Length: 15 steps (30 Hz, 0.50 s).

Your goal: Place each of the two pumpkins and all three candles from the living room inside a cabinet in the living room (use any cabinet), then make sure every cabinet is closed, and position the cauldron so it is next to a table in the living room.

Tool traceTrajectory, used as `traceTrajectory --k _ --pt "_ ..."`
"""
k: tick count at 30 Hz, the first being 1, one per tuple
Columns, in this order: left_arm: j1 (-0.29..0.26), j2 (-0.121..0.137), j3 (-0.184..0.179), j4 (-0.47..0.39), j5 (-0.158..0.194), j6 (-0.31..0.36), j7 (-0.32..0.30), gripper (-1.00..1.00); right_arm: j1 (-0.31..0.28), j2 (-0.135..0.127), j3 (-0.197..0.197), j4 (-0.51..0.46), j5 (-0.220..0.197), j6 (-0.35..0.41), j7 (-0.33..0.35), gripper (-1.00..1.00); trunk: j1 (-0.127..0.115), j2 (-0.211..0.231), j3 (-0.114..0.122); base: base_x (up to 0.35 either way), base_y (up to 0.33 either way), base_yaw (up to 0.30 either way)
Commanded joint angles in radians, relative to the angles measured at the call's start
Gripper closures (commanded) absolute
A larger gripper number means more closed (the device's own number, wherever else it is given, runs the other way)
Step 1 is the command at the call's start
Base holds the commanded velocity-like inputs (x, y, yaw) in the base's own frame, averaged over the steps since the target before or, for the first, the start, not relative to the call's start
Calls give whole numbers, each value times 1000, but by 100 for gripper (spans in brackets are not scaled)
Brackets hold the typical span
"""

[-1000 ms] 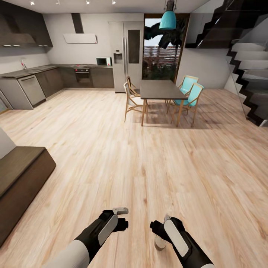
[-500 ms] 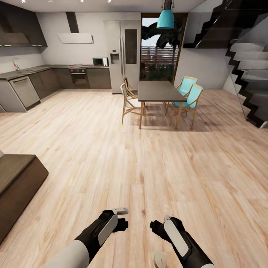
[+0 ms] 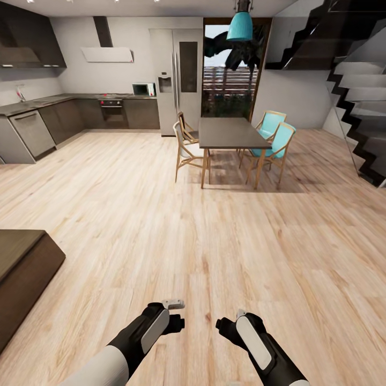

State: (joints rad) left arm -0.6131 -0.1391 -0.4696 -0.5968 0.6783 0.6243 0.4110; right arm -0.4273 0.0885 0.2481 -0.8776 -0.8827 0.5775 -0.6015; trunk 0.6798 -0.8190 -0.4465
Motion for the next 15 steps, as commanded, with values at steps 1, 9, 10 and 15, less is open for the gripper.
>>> traceTrajectory --k 1,9,10,15 --pt "-1 0 -4 -2 9 2 9 -100 -1 -1 2 -1 -9 1 -9 -100 0 -1 -1 19 3 0" --pt "-1 0 -4 -11 6 2 9 -100 -1 -1 2 -1 -9 1 -9 -100 0 -1 -1 4 1 0" --pt "-1 0 -4 -12 6 2 10 -100 -1 -1 2 -1 -9 1 -9 -100 0 -1 -1 0 0 0" --pt "-1 1 -3 -13 7 2 10 -100 -1 0 2 -1 -9 0 -9 -100 0 -1 -1 0 0 0"
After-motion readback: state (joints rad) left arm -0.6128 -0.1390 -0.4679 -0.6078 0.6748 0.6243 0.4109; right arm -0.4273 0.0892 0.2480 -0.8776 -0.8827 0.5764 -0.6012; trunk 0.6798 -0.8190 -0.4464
